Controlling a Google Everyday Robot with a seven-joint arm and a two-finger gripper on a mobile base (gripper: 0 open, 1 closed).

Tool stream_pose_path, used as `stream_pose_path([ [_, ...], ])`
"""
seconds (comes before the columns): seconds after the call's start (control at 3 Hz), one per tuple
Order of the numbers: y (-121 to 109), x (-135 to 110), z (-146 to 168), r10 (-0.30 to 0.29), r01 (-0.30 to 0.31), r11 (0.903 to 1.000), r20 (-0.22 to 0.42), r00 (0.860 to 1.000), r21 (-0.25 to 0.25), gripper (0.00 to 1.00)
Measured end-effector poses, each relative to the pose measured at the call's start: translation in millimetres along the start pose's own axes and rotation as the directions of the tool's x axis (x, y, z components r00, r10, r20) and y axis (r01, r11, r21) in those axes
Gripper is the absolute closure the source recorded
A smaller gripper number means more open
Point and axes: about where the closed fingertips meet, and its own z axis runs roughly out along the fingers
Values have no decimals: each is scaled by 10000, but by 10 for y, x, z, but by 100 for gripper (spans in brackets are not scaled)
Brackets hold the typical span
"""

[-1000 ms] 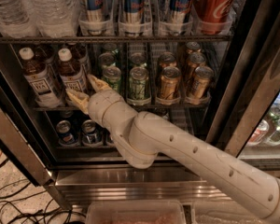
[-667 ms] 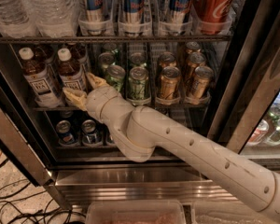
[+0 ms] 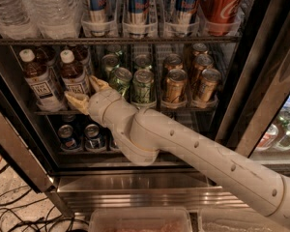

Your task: Pick blue plastic bottle from middle shelf of fridge

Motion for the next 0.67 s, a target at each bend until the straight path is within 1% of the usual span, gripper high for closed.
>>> stream_pose_path([
  [0.33, 14, 24, 20, -25, 25, 10000, -66, 10000, -68, 56],
  [0.67, 14, 24, 20, -25, 25, 10000, -66, 10000, -68, 80],
])
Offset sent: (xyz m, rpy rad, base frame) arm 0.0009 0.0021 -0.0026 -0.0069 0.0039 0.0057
